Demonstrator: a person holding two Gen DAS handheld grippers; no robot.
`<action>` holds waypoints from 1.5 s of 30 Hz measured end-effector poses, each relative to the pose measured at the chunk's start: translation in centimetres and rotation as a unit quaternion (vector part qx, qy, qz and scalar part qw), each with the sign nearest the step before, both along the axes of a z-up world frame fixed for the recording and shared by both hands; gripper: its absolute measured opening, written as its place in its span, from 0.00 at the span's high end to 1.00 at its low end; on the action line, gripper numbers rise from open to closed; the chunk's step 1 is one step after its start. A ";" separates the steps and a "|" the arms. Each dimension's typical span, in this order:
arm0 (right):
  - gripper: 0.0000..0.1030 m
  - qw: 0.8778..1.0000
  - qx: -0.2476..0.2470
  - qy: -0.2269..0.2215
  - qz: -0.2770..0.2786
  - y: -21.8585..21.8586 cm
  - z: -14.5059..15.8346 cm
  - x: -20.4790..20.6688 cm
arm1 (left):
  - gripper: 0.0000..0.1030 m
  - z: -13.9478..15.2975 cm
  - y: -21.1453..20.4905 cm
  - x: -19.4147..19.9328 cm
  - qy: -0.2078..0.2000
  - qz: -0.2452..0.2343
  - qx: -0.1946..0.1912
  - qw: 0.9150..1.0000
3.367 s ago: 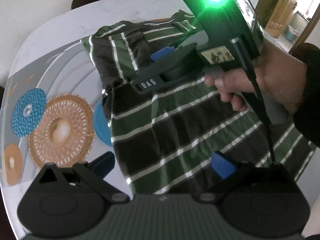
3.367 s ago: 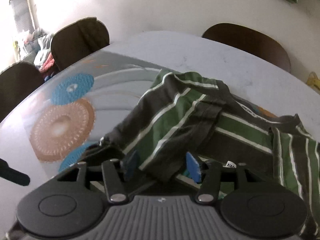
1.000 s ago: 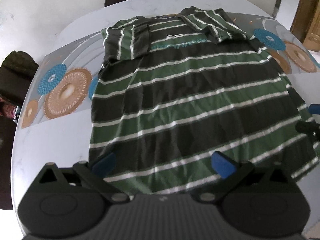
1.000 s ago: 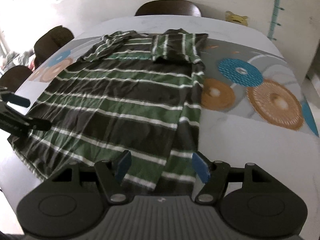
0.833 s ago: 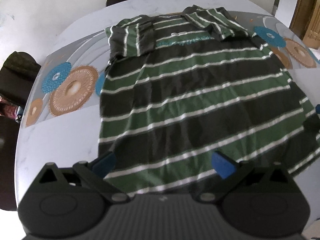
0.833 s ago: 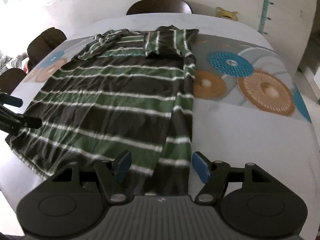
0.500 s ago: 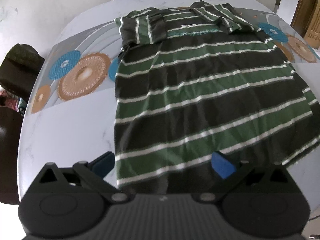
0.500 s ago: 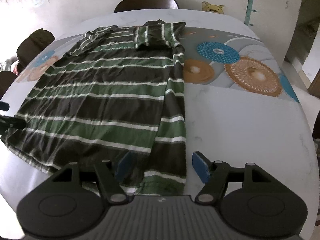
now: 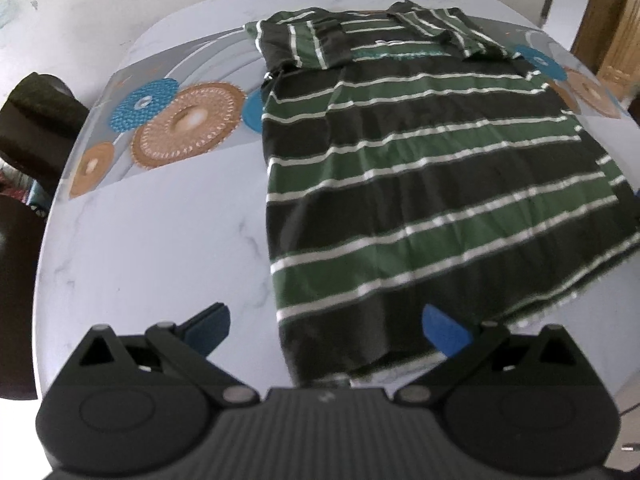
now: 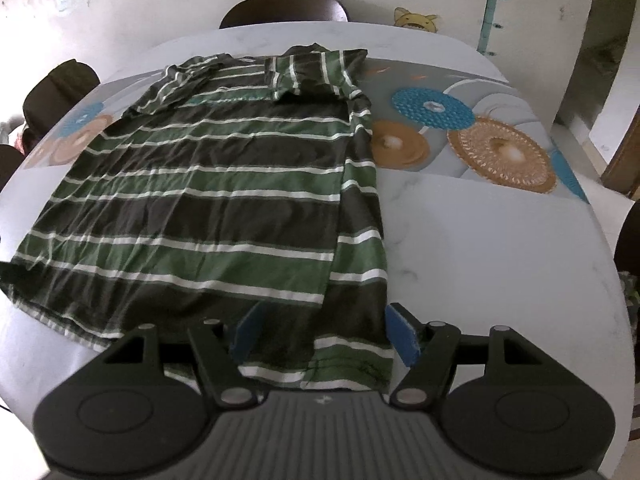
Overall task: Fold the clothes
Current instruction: 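Move both tools toward the shirt hem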
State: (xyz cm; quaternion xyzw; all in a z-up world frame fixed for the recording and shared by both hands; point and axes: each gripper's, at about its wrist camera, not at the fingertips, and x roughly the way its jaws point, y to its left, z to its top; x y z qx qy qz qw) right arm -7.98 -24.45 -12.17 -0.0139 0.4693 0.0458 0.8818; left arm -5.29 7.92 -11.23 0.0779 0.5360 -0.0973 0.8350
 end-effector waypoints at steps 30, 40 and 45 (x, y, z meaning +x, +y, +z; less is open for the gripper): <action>0.34 1.000 -0.008 0.017 -0.024 0.4 -0.6 -1.1 | 0.06 -1.9 2.3 0.4 0.022 0.009 -0.040 0.999; 0.30 1.000 -0.005 0.011 -0.027 0.3 -0.8 -1.4 | 0.06 -0.4 2.6 0.8 -0.014 0.016 -0.052 0.998; 0.29 1.000 -0.004 0.010 -0.028 0.3 -0.8 -1.4 | 0.10 -0.5 2.1 1.2 -0.001 -0.001 -0.045 0.999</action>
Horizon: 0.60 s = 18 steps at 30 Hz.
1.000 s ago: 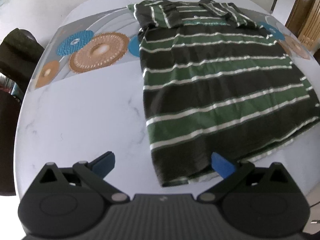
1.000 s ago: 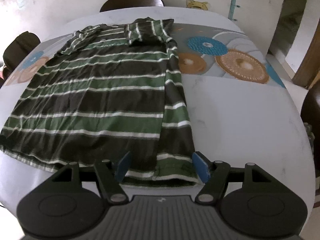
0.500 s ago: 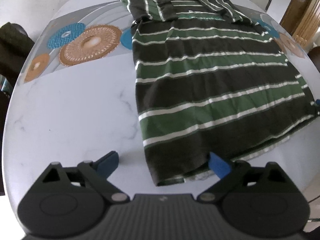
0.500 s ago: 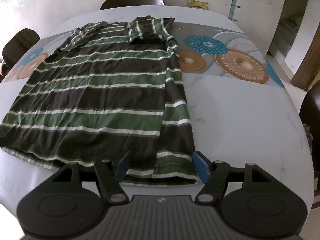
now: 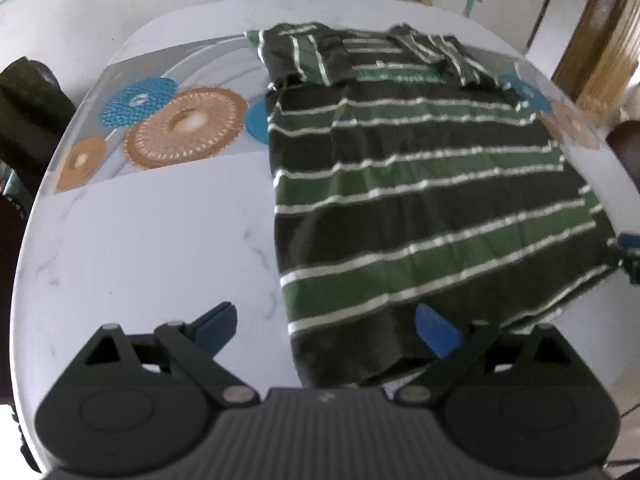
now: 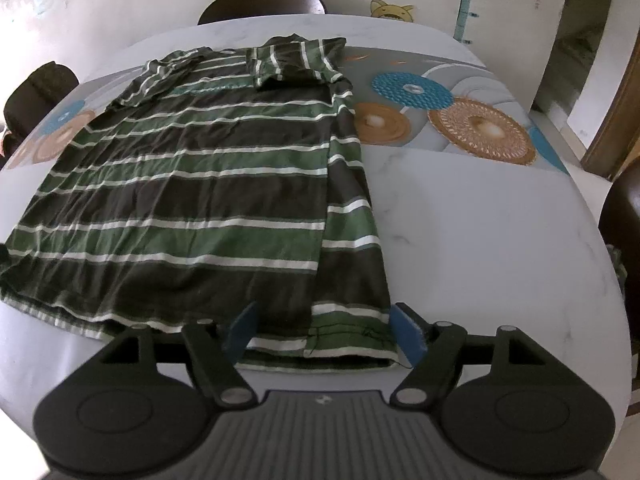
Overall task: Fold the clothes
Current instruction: 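Move both tools toward the shirt hem, then close both tools on the shirt hem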
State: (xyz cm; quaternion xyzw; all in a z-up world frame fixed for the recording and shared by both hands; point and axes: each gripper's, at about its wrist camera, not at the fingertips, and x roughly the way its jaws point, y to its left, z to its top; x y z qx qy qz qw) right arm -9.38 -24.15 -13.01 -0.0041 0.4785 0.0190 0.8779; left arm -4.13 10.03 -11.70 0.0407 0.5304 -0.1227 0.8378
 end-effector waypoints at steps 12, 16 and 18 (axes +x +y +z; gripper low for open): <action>0.29 1.000 -0.001 0.013 -0.007 0.2 0.2 0.4 | 0.26 -1.0 -2.3 -0.5 0.030 -0.048 0.007 0.998; 0.36 1.000 0.000 0.014 -0.004 0.4 0.2 0.7 | 0.60 -0.6 -3.2 -0.2 0.032 -0.055 -0.001 0.998; 0.39 1.000 0.000 0.014 -0.001 0.5 0.3 0.9 | 0.77 -0.4 -3.3 0.1 0.038 -0.054 -0.011 0.998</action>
